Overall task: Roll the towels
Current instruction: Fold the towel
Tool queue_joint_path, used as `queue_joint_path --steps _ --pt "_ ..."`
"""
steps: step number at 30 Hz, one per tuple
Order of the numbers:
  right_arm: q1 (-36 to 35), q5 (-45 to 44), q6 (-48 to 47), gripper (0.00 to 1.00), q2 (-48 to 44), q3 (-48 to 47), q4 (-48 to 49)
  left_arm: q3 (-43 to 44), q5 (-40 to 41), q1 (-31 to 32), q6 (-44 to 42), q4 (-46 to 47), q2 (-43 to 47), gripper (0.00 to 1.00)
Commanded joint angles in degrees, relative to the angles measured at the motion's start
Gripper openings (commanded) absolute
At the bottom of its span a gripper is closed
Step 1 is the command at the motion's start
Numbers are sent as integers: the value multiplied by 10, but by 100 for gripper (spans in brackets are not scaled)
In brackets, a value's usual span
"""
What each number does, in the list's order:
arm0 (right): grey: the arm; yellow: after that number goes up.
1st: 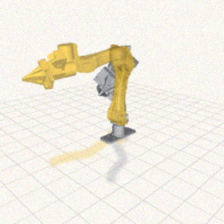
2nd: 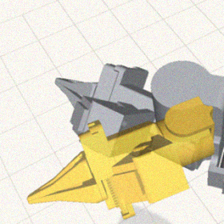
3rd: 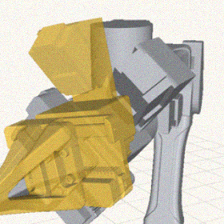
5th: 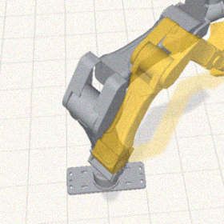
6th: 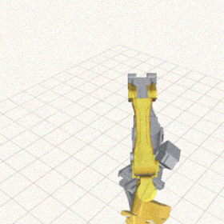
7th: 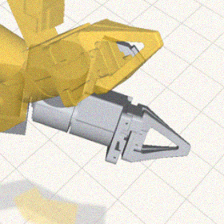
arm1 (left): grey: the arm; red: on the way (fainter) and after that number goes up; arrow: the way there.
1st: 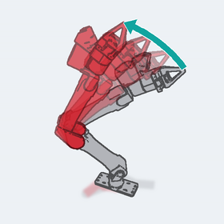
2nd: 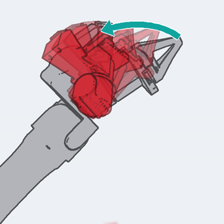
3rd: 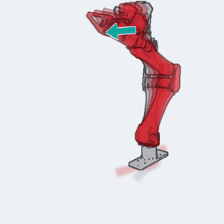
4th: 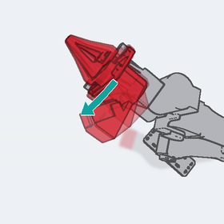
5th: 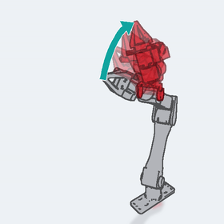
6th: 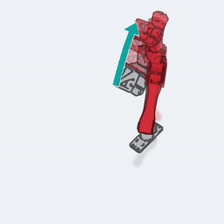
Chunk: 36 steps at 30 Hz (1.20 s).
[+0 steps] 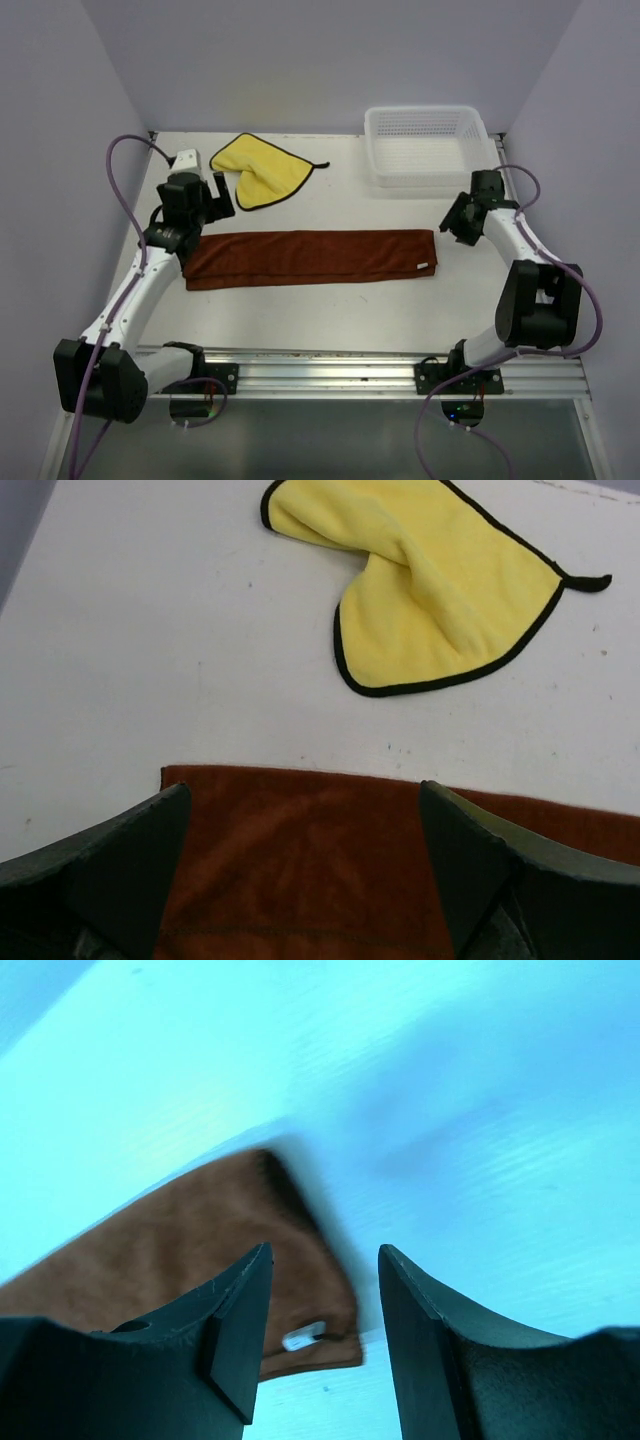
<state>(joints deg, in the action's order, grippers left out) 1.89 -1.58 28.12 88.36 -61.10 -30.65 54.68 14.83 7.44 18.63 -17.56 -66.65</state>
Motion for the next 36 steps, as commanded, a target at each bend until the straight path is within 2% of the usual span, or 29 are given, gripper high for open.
queue_joint_path --steps 1,6,10,20,29,36 --pt "36 13 -3 51 -7 33 12 -39 20 20 -26 43 25 100" --pt "36 60 -3 58 22 44 27 -44 30 34 -27 39 37 99" --pt "36 76 -5 59 25 70 44 -44 24 35 -25 39 50 100" --pt "33 91 3 54 43 121 72 -48 6 35 -21 45 71 100" --pt "28 84 11 39 49 126 75 -51 9 35 -25 46 71 100" --pt "28 62 8 9 46 100 37 -52 6 35 -29 46 70 100"
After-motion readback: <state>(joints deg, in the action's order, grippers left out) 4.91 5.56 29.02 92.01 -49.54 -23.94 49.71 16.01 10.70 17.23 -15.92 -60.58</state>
